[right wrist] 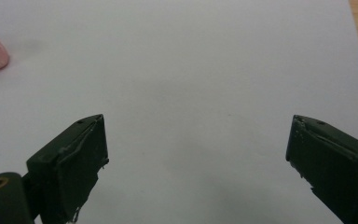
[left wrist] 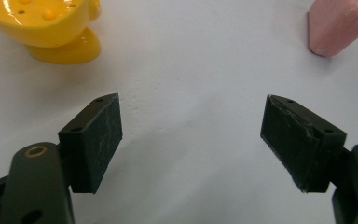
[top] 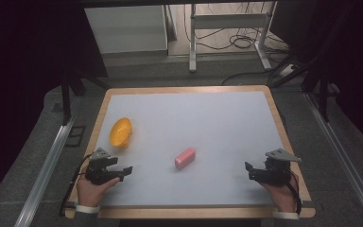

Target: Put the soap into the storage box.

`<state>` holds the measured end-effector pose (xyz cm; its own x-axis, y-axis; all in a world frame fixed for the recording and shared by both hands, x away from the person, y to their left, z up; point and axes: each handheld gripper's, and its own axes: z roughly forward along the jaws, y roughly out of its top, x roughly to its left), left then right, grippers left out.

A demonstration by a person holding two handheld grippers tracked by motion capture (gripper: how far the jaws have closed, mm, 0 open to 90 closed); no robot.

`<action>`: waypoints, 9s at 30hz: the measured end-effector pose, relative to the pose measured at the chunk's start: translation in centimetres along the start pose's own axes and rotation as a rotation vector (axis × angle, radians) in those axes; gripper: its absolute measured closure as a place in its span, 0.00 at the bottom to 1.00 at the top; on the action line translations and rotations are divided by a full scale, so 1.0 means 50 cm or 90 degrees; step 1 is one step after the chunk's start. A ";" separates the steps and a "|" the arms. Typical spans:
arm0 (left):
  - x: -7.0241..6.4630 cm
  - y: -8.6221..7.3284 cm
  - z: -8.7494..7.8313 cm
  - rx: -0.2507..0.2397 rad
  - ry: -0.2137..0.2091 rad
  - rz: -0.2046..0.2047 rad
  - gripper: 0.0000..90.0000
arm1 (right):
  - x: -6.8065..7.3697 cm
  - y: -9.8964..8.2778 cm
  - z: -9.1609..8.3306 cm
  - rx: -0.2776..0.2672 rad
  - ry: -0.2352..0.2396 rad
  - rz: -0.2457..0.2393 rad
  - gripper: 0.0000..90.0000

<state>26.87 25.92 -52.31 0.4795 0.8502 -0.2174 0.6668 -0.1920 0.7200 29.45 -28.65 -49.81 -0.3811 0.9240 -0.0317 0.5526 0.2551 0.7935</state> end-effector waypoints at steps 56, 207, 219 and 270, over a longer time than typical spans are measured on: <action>-0.063 0.068 -0.020 -0.031 0.014 0.021 0.29 | -0.029 -0.017 -0.010 -0.002 0.002 0.005 0.09; -0.264 0.201 0.220 0.102 -0.074 0.160 0.67 | -0.034 -0.028 -0.002 0.016 -0.058 -0.010 0.09; -0.254 0.210 0.198 0.097 -0.063 0.162 0.67 | -0.036 -0.029 -0.002 0.016 -0.059 -0.011 0.09; -0.148 0.225 0.104 0.053 -0.015 0.104 0.67 | -0.037 -0.028 -0.004 0.012 -0.063 -0.003 0.09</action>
<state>33.79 14.90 -46.01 0.5979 0.7927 -0.1190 0.6235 -0.3667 0.6905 29.25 -30.75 -50.75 -0.3100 0.9458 -0.0963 0.5647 0.2646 0.7817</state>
